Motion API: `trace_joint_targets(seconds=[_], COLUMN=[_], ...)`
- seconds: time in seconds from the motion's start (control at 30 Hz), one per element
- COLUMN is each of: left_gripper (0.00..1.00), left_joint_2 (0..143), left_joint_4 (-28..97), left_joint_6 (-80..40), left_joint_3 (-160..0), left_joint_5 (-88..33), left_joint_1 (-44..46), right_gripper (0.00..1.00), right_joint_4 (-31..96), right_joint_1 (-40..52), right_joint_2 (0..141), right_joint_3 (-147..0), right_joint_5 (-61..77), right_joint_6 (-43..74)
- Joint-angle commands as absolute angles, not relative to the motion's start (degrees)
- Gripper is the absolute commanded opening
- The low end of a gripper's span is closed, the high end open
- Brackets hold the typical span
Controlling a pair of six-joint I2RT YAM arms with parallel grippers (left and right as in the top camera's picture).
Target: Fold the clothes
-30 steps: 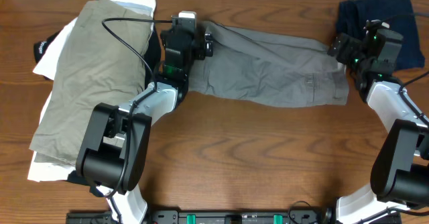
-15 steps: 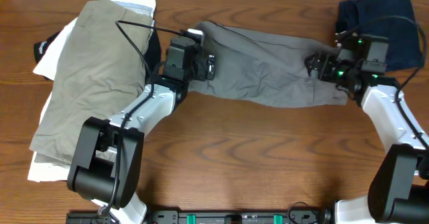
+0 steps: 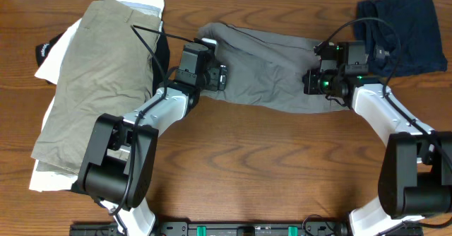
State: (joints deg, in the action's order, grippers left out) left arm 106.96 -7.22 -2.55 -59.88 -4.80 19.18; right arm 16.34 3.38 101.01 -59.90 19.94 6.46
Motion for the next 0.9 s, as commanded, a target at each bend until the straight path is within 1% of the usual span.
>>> trace_joint_targets(seconds=[0.0,0.2,0.33,0.53,0.7,0.77,0.87], left_gripper=[0.88,0.88,0.88,0.88,0.88,0.88,0.88], left_joint_2=[107.50,107.50,107.50,107.50,107.50,107.50,107.50], left_joint_4=[-7.16,-7.07,-7.03,-7.01,-6.81,-6.85,-6.87], left_joint_6=[-1.96,-1.96,-1.96,-1.93,-1.93,-1.93,-1.93], left_joint_3=[-60.60,-60.60,-60.60,-60.60,-60.60,-60.60,-60.60], left_joint_5=[-5.41,-5.41,-5.41,-5.41,-5.41,-5.41,-5.39], left_joint_1=[19.11,19.11,19.11,19.11,19.11,19.11,19.09], right_gripper=[0.01,0.01,0.01,0.01,0.01,0.01,0.01], right_joint_4=[15.86,13.02,6.31,-1.17,-7.97,-10.96,-11.75], right_joint_1=[4.14,4.14,3.79,2.50,1.65,1.26,0.97], right_joint_2=[103.24,107.18,107.70,107.57,107.63,107.96,108.03], right_joint_3=[-60.14,-60.14,-60.25,-64.90,-66.92,-66.92,-67.02], right_joint_5=[19.27,14.52,9.17,8.97,2.57,2.33,3.70], right_joint_6=[5.50,6.52,7.97,10.35,13.30,13.30,13.69])
